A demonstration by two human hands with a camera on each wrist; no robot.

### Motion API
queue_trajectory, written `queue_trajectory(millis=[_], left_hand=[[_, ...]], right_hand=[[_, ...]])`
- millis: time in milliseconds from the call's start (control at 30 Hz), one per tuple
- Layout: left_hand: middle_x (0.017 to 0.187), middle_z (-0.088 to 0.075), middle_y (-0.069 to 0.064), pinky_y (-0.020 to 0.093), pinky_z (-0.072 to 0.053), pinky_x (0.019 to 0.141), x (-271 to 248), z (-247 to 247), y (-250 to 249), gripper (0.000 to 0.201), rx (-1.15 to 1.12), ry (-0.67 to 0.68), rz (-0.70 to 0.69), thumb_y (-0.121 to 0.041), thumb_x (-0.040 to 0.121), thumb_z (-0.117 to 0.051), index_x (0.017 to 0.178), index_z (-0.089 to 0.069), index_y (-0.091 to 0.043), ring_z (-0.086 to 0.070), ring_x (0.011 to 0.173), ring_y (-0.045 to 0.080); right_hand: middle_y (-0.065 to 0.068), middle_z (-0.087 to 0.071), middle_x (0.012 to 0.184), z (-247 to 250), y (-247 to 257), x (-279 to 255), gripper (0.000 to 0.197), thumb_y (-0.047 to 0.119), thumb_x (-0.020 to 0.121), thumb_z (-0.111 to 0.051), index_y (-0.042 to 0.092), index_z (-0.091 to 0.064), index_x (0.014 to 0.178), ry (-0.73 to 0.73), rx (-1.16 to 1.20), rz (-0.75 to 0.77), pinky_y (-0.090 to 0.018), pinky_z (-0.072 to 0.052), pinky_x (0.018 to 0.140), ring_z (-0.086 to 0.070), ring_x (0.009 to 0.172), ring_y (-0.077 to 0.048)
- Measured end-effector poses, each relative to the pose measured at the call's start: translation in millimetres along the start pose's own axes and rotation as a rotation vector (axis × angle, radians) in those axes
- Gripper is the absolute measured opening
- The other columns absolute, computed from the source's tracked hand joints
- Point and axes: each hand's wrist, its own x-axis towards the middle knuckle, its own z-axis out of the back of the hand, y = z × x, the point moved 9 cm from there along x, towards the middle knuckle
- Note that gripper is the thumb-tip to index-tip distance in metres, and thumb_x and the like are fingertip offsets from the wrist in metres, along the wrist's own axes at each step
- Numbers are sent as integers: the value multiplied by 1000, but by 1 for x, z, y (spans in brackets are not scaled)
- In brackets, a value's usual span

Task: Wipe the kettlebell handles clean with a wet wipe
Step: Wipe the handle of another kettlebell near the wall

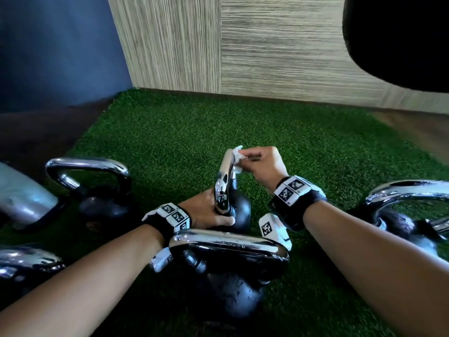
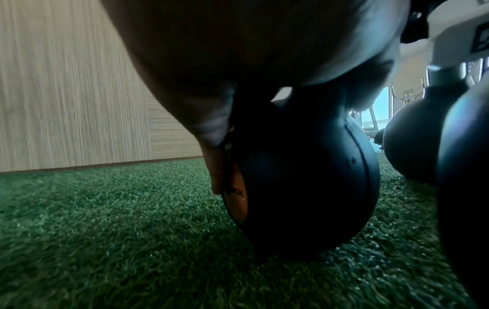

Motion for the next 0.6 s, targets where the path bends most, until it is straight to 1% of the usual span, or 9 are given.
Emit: queue_trajectory(millis=[67, 133, 200, 267, 333, 400, 433, 500, 600], left_hand=[[111, -69, -5, 29, -49, 99, -1, 4, 1, 34, -71, 2, 17, -41, 89, -71, 116, -64, -21, -62, 108, 16], [111, -73, 8, 40, -53, 98, 1, 7, 4, 36, -72, 18, 71, -41, 91, -69, 116, -67, -16, -66, 107, 25], [108, -73, 12, 31, -53, 87, 3, 7, 3, 29, -65, 38, 91, -33, 96, -67, 112, -69, -9, -66, 99, 23], [95, -71, 13, 12, -44, 67, 8, 8, 2, 24, -56, 46, 88, -24, 98, -65, 101, -69, -1, -60, 80, 13], [85, -66, 16, 8, -38, 56, 9, 11, 2, 27, -56, 48, 97, -21, 97, -64, 93, -66, 5, -53, 69, 10], [82, -63, 21, 17, -42, 60, 8, 12, 6, 31, -86, 49, 117, -24, 96, -66, 89, -63, 7, -52, 71, 15], [81, -62, 23, 24, -44, 65, 7, 13, 6, 33, -102, 52, 123, -24, 95, -66, 86, -61, 7, -52, 71, 16], [73, -55, 19, 29, -42, 64, 8, 12, 9, 36, -128, 49, 124, -25, 94, -67, 77, -58, 6, -49, 69, 16], [66, -49, 6, 30, -37, 67, 9, 14, 8, 36, -136, 51, 134, -32, 90, -67, 62, -52, -14, -44, 66, 16]], right_hand=[[-11, -72, 97, -8, 6, -4, 19, -7, 85, -72, -5, -73, 103, 95, -39, 14, -31, -62, 78, -68, 82, -19], [-10, -74, 96, -14, 12, -1, 20, -2, 82, -77, 15, -77, 94, 156, -76, 10, -36, -62, 78, -72, 83, -26], [-8, -78, 94, -13, 20, 7, 23, 5, 79, -83, 26, -78, 88, 142, -125, 7, -46, -63, 81, -76, 85, -30], [-4, -78, 88, -13, 28, 9, 23, 6, 78, -85, 25, -78, 87, 149, -149, 21, -42, -64, 78, -75, 77, -22], [-1, -77, 80, -19, 35, 5, 22, 0, 76, -83, 20, -78, 84, 229, -112, 36, -32, -63, 69, -72, 69, -15], [1, -77, 78, -27, 40, -6, 21, -4, 73, -82, 15, -77, 82, 347, -88, 36, -26, -62, 67, -71, 68, -12], [0, -76, 80, -30, 40, -10, 20, -5, 73, -82, 12, -76, 83, 388, -96, 32, -26, -62, 69, -72, 70, -12], [-6, -75, 85, -33, 42, -15, 19, -8, 74, -80, 7, -73, 83, 433, -102, 26, -29, -63, 72, -72, 75, -16], [-13, -74, 86, -33, 39, -13, 21, -9, 71, -82, 7, -71, 78, 406, -55, -6, -32, -63, 72, -72, 77, -23]])
